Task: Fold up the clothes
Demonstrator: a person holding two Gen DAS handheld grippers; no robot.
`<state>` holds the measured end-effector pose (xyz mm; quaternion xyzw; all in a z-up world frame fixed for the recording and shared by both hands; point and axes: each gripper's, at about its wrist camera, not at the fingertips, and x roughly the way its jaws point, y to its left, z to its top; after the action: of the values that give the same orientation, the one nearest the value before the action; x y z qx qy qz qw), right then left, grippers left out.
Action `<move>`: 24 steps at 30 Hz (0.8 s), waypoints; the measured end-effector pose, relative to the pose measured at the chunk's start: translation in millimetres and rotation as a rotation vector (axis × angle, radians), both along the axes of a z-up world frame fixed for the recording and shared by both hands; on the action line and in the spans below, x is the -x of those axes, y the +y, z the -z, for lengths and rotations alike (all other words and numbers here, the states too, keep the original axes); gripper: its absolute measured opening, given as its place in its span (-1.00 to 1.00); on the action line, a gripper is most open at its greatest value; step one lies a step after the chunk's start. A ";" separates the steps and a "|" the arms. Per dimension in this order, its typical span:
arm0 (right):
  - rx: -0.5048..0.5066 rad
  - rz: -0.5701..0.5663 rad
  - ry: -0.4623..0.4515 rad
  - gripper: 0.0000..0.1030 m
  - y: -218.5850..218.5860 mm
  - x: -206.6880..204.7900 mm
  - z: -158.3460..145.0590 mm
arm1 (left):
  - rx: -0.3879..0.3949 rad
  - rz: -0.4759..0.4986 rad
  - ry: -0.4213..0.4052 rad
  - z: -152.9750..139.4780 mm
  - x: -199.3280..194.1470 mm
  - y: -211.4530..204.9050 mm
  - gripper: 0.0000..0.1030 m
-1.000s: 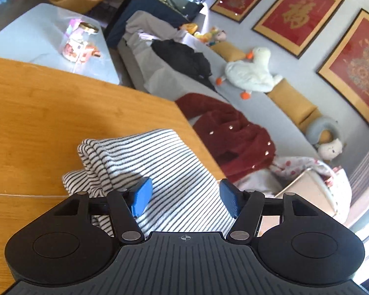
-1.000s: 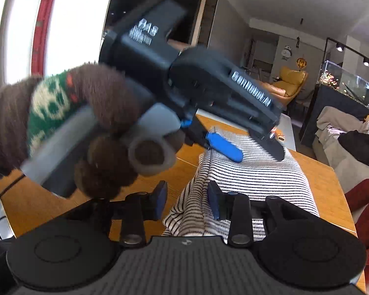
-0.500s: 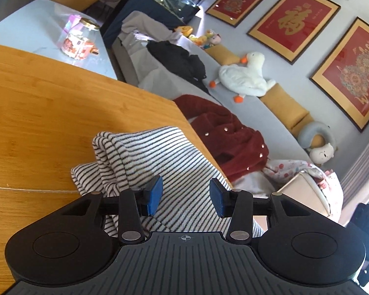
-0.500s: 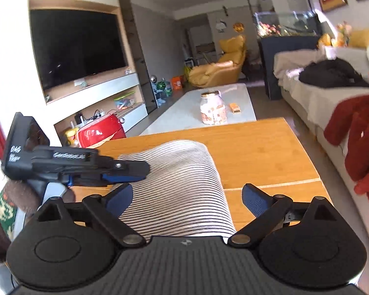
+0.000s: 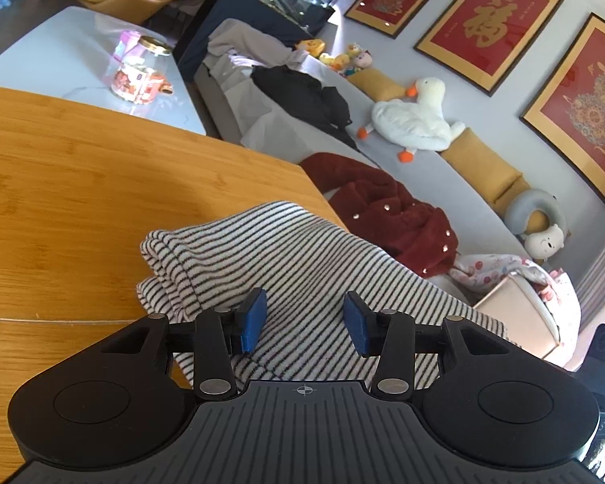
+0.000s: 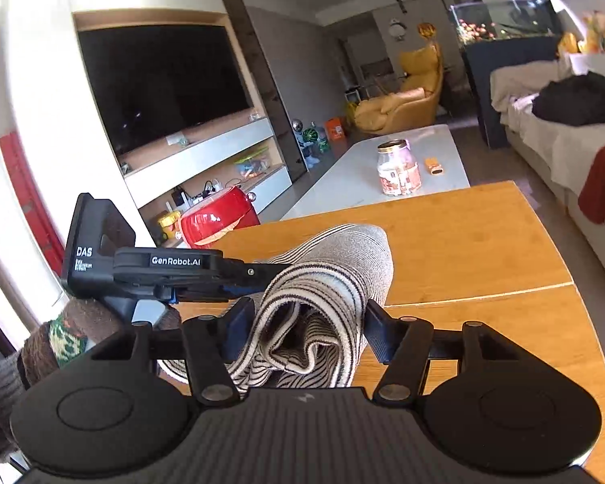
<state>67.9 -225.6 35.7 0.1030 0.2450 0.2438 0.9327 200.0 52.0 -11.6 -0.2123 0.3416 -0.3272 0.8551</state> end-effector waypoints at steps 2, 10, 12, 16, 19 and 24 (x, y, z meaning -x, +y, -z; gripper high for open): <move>0.070 0.005 0.024 0.14 6.7 -2.0 8.6 | 0.017 -0.005 0.014 1.8 -0.9 5.0 -0.09; 0.212 0.045 0.048 0.23 21.6 2.7 36.2 | 0.012 -0.012 0.031 -3.2 0.1 3.1 -0.08; 0.226 0.049 0.035 0.24 23.7 4.3 37.5 | 0.015 -0.033 0.038 -10.5 3.7 4.9 0.03; 0.219 0.059 0.030 0.24 23.4 5.4 38.6 | -0.060 -0.041 -0.028 -26.5 21.5 0.8 0.48; 0.221 0.058 0.020 0.41 22.2 3.7 31.2 | -0.133 -0.034 -0.057 -30.4 24.2 -6.0 0.48; 0.250 0.056 -0.019 0.67 29.9 2.6 21.6 | -0.121 -0.036 -0.043 -26.3 6.4 -7.0 0.48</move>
<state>65.3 -195.7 14.1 -0.0095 0.2618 0.1863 0.9469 193.7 45.0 14.7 -0.1593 0.3387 -0.2952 0.8791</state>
